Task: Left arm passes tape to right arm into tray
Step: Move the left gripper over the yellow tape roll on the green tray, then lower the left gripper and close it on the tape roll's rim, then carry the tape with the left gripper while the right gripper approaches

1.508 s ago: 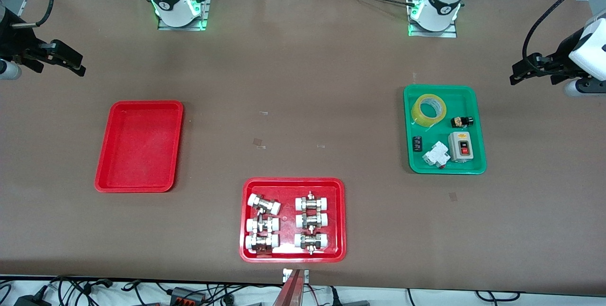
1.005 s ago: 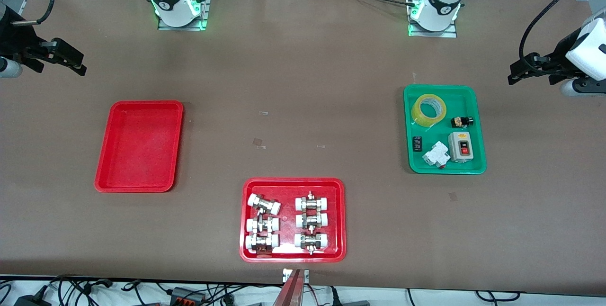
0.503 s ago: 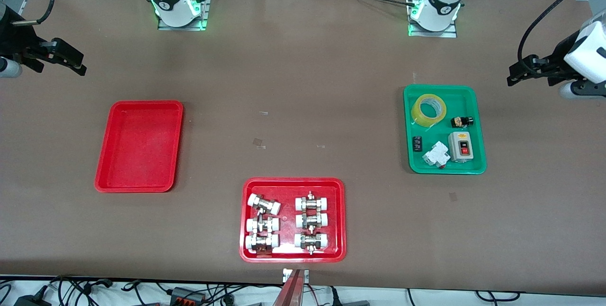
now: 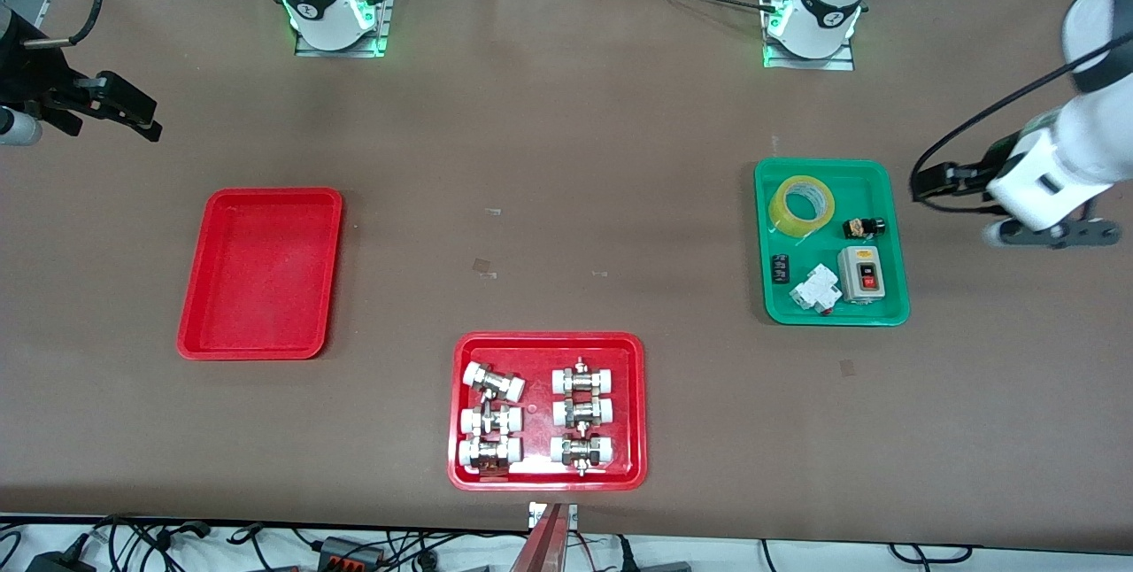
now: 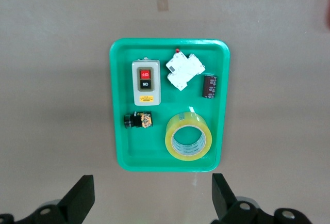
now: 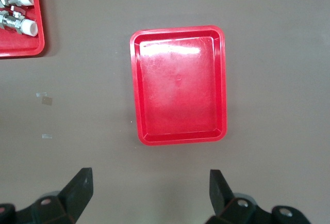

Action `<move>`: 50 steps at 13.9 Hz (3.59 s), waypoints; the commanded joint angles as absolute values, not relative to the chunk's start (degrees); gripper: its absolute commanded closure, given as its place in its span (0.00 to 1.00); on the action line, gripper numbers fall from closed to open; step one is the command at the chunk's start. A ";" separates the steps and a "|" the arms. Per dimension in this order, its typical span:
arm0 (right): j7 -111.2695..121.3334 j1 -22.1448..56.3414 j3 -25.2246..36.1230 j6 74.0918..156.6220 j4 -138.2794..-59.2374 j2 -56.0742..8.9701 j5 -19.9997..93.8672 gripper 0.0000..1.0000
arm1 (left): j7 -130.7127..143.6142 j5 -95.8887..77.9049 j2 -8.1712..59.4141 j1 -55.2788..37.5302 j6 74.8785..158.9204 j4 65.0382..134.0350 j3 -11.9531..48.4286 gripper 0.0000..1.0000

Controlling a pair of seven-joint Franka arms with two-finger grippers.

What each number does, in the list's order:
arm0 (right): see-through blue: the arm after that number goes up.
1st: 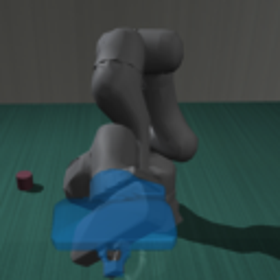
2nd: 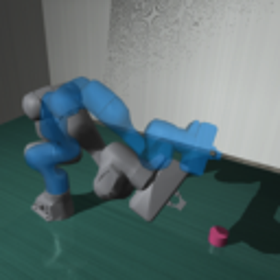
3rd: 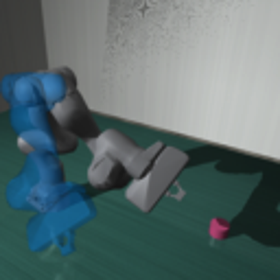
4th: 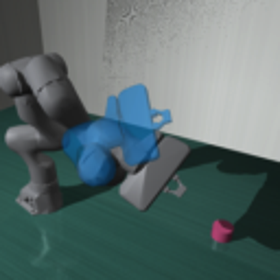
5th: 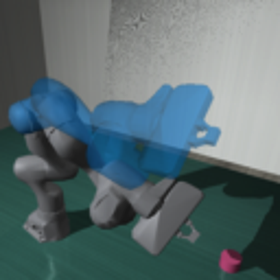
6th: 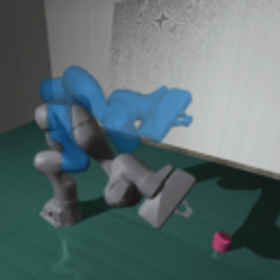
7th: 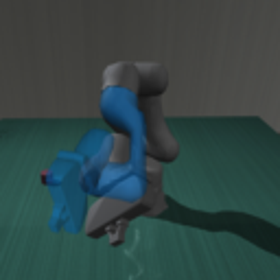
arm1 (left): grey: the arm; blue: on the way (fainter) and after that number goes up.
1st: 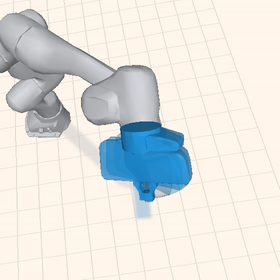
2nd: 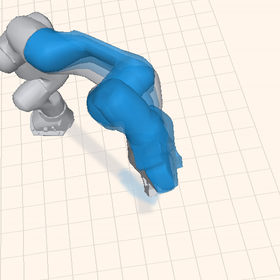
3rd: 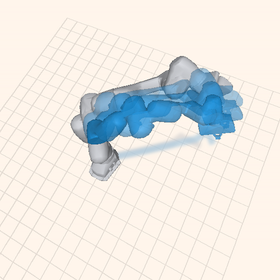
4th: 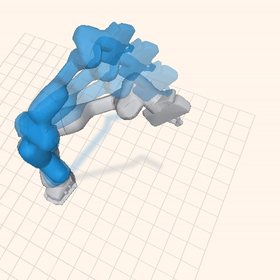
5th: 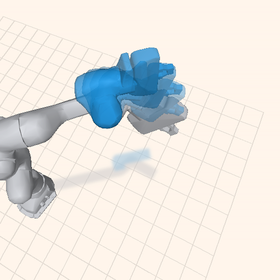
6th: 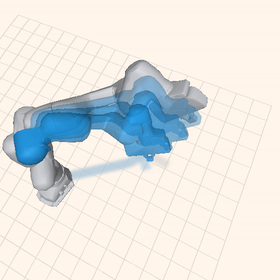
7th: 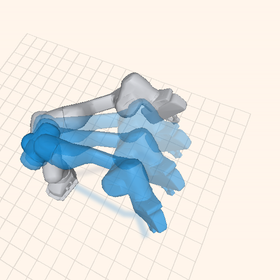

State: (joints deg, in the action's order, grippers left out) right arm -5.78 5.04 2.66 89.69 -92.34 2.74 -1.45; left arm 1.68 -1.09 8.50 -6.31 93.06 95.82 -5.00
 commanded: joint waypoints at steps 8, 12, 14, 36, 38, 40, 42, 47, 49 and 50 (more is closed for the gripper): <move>-5.36 4.92 2.46 89.47 -92.11 3.34 -1.67 0.00 | 4.22 -1.67 5.10 -6.68 121.60 129.17 -1.49 0.00; -5.36 4.92 2.46 89.56 -92.11 3.25 -1.76 0.00 | 4.31 -1.67 6.85 -6.77 130.94 135.25 -1.49 0.00; -5.36 4.92 2.37 89.56 -92.11 3.08 -1.76 0.00 | 4.48 -1.58 7.56 -6.77 134.37 137.36 -1.49 0.00; -5.98 5.10 2.29 89.47 -91.85 3.08 -1.76 0.00 | 3.69 -1.23 10.11 -6.42 144.68 142.82 -1.49 1.00; -5.98 5.10 2.29 89.47 -91.85 3.16 -1.76 0.00 | 3.87 -1.23 8.36 -6.42 142.39 142.38 -1.49 1.00; -5.98 5.10 2.29 89.47 -91.85 3.08 -1.85 0.00 | 4.48 -1.23 6.69 -6.42 139.94 141.16 -1.49 0.99; -6.06 5.10 2.29 89.56 -91.85 3.08 -1.85 0.00 | 3.87 -1.23 4.32 -6.42 133.98 137.83 -1.58 1.00; -5.98 5.10 2.29 89.56 -91.85 2.99 -1.85 0.00 | 3.52 -1.14 3.43 -7.12 103.78 113.53 1.21 1.00; -6.06 5.19 2.29 89.56 -91.85 2.90 -1.85 0.00 | 4.74 -1.32 3.69 -7.21 93.91 102.35 6.31 1.00; -6.06 5.27 2.29 89.47 -91.93 2.73 -1.76 0.00 | 7.70 -1.93 3.69 -7.12 91.61 97.87 9.11 1.00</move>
State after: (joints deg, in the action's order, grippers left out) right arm -5.82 5.13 2.50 89.72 -92.28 2.75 -1.45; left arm 5.05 -1.14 2.36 -7.01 97.51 106.48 5.32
